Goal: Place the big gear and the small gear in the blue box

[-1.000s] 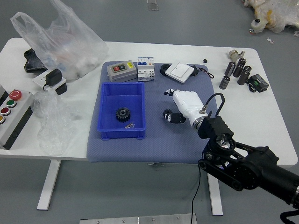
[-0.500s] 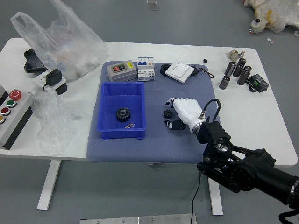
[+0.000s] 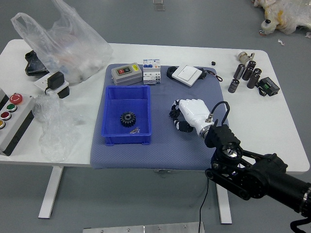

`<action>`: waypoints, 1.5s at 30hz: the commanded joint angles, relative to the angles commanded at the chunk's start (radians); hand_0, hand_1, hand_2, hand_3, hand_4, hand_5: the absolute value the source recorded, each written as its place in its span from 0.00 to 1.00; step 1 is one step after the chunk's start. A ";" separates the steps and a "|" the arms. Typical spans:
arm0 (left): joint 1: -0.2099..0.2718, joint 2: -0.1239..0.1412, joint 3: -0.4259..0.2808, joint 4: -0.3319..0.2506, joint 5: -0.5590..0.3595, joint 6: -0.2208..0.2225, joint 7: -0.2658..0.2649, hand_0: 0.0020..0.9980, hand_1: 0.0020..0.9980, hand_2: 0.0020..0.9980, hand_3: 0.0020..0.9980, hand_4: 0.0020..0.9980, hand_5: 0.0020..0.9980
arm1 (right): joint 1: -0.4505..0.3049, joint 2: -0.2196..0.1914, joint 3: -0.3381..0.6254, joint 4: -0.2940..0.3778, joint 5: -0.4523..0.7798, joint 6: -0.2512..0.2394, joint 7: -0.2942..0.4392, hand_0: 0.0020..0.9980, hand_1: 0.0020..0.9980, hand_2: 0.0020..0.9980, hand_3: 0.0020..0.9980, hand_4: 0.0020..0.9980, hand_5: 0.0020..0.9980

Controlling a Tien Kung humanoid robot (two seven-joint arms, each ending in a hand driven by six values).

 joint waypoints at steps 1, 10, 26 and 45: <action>0.000 0.000 0.000 0.000 0.000 0.000 0.000 0.64 0.61 0.60 0.65 0.63 0.33 | 0.001 -0.001 0.002 0.003 0.000 -0.001 0.000 0.45 0.53 0.52 0.53 0.44 0.00; 0.001 0.000 -0.002 0.000 0.002 0.000 0.002 0.64 0.61 0.60 0.65 0.63 0.33 | 0.057 -0.015 -0.001 0.074 -0.014 -0.004 -0.007 0.45 0.53 0.51 0.52 0.44 0.00; 0.003 0.002 0.000 0.000 0.005 -0.001 0.007 0.64 0.61 0.60 0.65 0.64 0.34 | 0.218 0.108 -0.206 0.121 -0.012 -0.038 0.043 0.52 0.57 0.60 0.54 0.42 0.00; 0.003 0.006 0.000 0.000 0.010 -0.001 0.006 0.64 0.61 0.60 0.65 0.64 0.34 | 0.197 0.150 -0.212 0.012 -0.044 -0.030 0.042 0.82 0.87 0.91 0.86 0.61 0.21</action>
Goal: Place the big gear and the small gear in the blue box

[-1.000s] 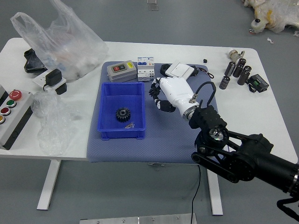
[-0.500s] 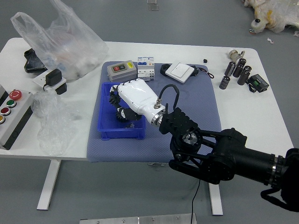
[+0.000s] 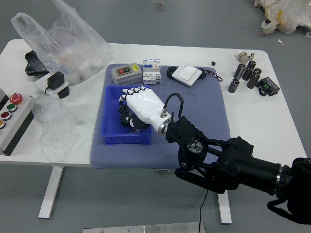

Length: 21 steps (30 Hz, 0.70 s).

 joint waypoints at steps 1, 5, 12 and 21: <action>0.000 0.000 0.000 0.000 0.000 0.000 0.000 0.64 0.61 0.60 0.65 0.64 0.34 | -0.001 0.000 0.000 0.000 -0.001 -0.002 -0.002 0.82 0.87 0.91 0.86 0.61 0.21; 0.000 0.001 0.002 0.000 0.000 0.000 0.000 0.64 0.61 0.60 0.65 0.64 0.35 | -0.004 -0.002 -0.007 -0.005 0.000 -0.002 -0.009 0.83 0.88 0.91 0.88 0.66 0.22; 0.000 0.001 0.003 0.000 0.000 0.000 -0.001 0.64 0.61 0.60 0.65 0.64 0.34 | -0.032 -0.016 0.020 0.013 -0.001 -0.041 -0.008 0.81 0.87 0.91 0.88 0.67 0.22; -0.001 0.000 -0.004 0.000 0.001 0.000 0.000 0.64 0.61 0.60 0.65 0.64 0.34 | -0.157 -0.113 0.228 0.146 0.096 -0.154 0.069 0.76 0.83 0.86 0.86 0.68 0.22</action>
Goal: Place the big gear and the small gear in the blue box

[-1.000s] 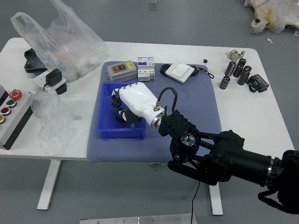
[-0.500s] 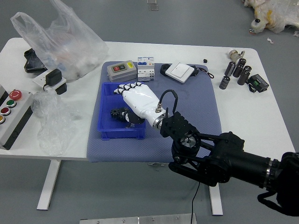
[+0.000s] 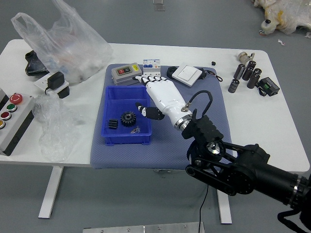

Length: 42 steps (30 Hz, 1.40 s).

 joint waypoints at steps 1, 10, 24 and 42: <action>0.001 0.000 -0.002 0.000 0.001 0.000 0.000 0.64 0.61 0.60 0.65 0.64 0.34 | -0.016 -0.011 0.026 0.013 0.020 -0.015 0.019 0.76 0.83 0.86 0.86 0.68 0.22; 0.002 0.003 -0.009 0.000 0.008 -0.001 -0.001 0.64 0.61 0.60 0.65 0.64 0.34 | -0.177 -0.076 0.247 0.072 0.248 -0.124 0.229 0.69 0.76 0.82 0.83 0.73 0.24; -0.008 0.007 0.000 0.000 0.011 -0.002 -0.007 0.64 0.61 0.60 0.65 0.64 0.34 | -0.394 -0.111 0.444 0.128 0.647 -0.112 0.527 0.67 0.73 0.76 0.74 0.78 0.26; -0.020 0.023 0.053 0.000 -0.068 0.006 -0.040 0.64 0.61 0.60 0.65 0.64 0.34 | -0.432 -0.113 0.531 0.165 0.797 -0.084 0.597 0.64 0.67 0.67 0.64 0.82 0.31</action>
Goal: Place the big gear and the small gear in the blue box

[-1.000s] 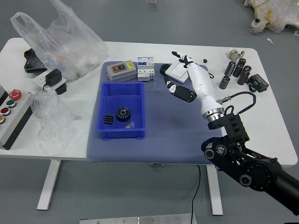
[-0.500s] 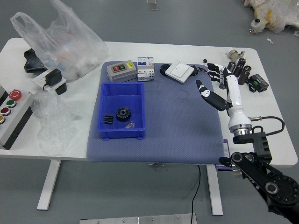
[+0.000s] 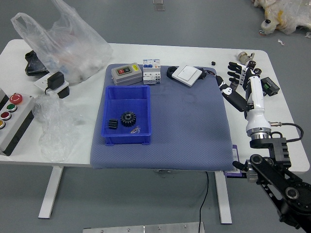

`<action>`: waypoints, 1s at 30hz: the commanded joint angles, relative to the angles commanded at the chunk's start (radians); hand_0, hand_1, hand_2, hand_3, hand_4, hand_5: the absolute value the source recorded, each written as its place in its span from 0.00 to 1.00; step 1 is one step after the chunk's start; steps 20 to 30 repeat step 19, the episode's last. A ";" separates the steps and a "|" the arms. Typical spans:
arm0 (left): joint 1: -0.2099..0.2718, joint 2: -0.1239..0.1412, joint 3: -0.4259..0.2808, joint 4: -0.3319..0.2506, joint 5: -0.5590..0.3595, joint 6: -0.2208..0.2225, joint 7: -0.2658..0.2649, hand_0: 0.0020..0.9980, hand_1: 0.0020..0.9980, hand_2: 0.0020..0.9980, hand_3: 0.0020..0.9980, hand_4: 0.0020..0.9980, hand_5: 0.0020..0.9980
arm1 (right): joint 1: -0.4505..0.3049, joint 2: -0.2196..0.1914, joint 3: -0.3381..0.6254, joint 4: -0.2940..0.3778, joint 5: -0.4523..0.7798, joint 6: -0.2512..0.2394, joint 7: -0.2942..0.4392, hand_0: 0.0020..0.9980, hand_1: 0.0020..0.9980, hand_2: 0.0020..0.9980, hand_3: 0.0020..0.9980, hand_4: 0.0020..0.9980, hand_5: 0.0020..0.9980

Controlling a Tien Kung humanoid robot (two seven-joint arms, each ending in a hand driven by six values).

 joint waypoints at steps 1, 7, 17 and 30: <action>0.001 0.000 0.002 0.000 -0.001 0.000 0.000 0.64 0.61 0.60 0.65 0.64 0.34 | -0.001 0.000 0.004 0.003 -0.002 0.000 0.000 0.64 0.67 0.67 0.64 0.82 0.31; -0.010 0.001 0.058 0.000 -0.047 0.003 -0.020 0.64 0.61 0.60 0.65 0.64 0.34 | -0.008 -0.001 0.027 -0.004 -0.053 -0.026 -0.036 0.62 0.63 0.66 0.63 0.81 0.30; -0.032 0.011 0.114 0.000 -0.073 0.000 -0.035 0.64 0.62 0.60 0.65 0.64 0.34 | -0.006 0.002 0.053 -0.011 -0.080 -0.030 -0.052 0.59 0.62 0.65 0.63 0.82 0.32; -0.034 0.015 0.109 0.000 -0.062 -0.001 -0.030 0.64 0.62 0.60 0.65 0.64 0.34 | -0.004 -0.001 0.058 -0.011 -0.082 -0.030 -0.054 0.59 0.62 0.65 0.63 0.82 0.32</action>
